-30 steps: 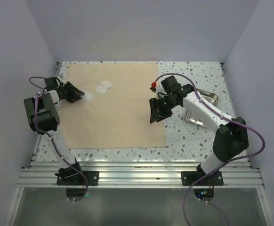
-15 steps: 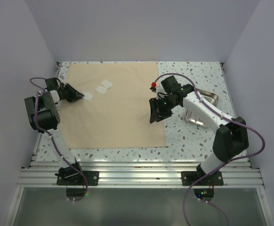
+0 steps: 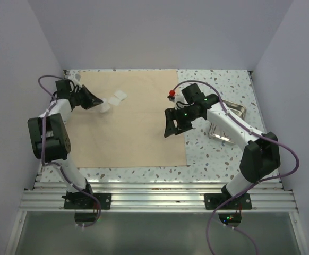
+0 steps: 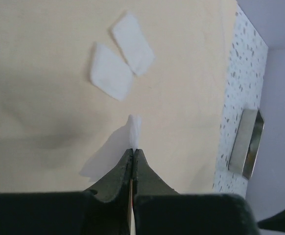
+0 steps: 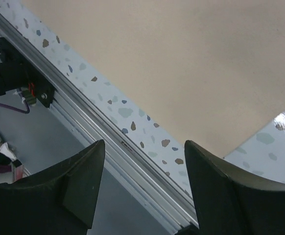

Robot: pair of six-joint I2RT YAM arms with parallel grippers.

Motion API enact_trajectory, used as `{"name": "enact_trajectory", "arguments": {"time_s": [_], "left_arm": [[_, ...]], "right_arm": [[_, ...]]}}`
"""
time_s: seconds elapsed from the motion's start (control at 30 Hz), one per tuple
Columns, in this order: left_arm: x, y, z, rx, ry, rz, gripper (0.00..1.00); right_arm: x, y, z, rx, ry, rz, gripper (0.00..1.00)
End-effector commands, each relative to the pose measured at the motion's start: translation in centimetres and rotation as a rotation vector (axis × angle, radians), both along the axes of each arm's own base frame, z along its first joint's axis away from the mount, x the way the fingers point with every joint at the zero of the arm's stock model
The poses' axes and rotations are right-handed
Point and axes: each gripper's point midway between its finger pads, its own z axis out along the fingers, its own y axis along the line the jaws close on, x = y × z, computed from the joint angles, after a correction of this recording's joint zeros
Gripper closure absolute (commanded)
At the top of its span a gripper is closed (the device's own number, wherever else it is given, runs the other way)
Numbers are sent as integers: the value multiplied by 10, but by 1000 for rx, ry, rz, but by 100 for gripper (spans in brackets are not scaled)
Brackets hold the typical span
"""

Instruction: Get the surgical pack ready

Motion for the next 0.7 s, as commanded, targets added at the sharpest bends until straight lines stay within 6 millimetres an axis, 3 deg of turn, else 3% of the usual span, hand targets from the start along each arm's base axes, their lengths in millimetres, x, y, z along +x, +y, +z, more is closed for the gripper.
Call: {"name": "enact_trajectory", "arguments": {"time_s": [0.0, 0.03, 0.13, 0.23, 0.5, 0.67], "left_arm": [[-30, -51, 82, 22, -182, -159, 100], [-49, -67, 96, 19, -209, -193, 100], [-88, -91, 116, -20, -251, -237, 100], [-127, -110, 125, -44, -254, -285, 100], [-214, -166, 155, -173, -322, -496, 100], [-246, -176, 170, -245, -352, -573, 100]], "right_arm": [[8, 27, 30, 161, -49, 49, 29], [7, 36, 40, 227, -50, 77, 26], [11, 53, 60, 345, -78, 112, 14], [10, 67, 81, 466, -93, 166, 1], [5, 86, 117, 646, -123, 286, 1], [-10, 105, 124, 709, -135, 370, 4]]}}
